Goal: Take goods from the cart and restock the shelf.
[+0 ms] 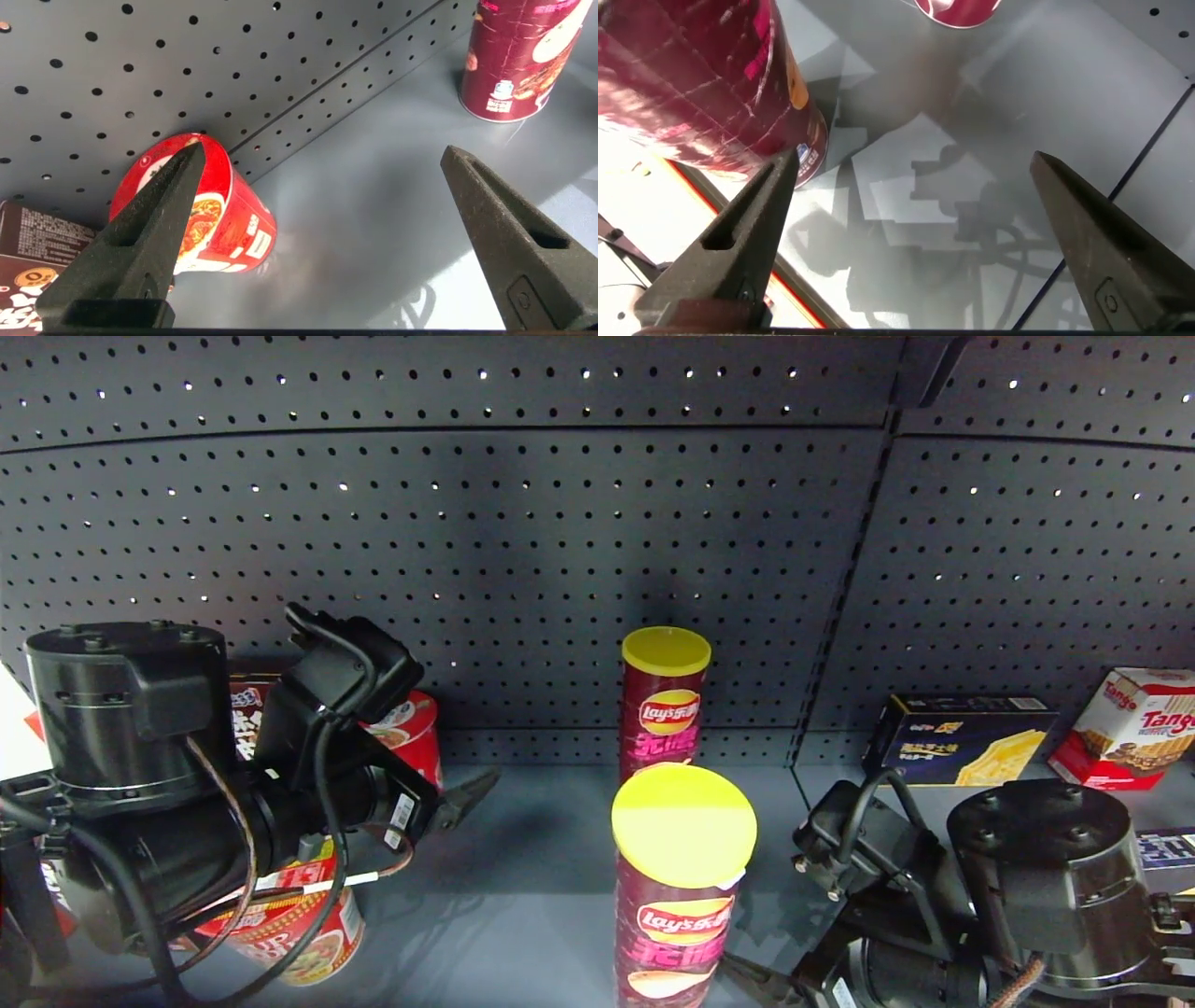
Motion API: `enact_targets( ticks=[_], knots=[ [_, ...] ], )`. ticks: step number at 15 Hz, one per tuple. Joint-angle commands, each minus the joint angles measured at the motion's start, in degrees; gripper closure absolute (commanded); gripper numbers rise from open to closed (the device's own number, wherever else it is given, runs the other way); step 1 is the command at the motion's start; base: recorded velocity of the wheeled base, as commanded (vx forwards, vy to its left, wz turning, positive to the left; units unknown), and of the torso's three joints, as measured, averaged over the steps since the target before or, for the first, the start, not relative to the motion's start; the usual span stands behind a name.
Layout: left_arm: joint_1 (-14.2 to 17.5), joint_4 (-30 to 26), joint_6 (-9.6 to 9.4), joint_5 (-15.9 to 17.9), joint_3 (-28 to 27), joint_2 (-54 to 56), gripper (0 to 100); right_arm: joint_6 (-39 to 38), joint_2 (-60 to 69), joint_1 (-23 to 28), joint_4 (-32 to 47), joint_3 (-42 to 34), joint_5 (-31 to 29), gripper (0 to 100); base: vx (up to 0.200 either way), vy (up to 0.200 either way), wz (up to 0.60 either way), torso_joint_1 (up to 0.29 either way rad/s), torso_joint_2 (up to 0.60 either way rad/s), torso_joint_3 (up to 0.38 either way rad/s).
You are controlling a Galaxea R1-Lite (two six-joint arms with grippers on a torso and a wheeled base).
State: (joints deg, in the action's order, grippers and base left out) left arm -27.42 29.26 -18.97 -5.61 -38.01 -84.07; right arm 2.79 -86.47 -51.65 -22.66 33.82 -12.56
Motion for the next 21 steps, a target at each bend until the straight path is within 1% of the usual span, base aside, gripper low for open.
enact_targets(
  ticks=[1,9,14,15,21],
  knots=[
    [-0.09,0.01,-0.02,-0.02,0.04,-0.13,0,0.02,0.16,-0.03,-0.01,-0.15,-0.01,0,0.0,0.0,0.0,0.0,0.0,0.0],
    [-0.09,0.01,-0.02,-0.02,0.04,-0.13,0,0.02,-0.1,-0.03,-0.01,0.02,-0.01,0,0.0,0.0,0.0,0.0,0.0,0.0],
    [-0.09,0.1,-0.02,-0.02,0.74,-0.05,0,0.02,-0.28,-0.03,-0.01,0.02,0.08,0,0.0,0.0,0.0,0.0,0.0,0.0],
    [-0.09,0.8,-0.02,-0.02,1.36,-0.05,0,0.02,-0.37,-0.2,-0.01,-0.07,0.16,0,0.0,0.0,0.0,0.0,0.0,0.0],
    [-0.09,0.89,-0.02,-0.02,1.45,-0.05,0,0.02,-1.6,-0.38,-0.98,0.02,0.52,0,0.0,0.0,0.0,0.0,0.0,0.0]
  ],
)
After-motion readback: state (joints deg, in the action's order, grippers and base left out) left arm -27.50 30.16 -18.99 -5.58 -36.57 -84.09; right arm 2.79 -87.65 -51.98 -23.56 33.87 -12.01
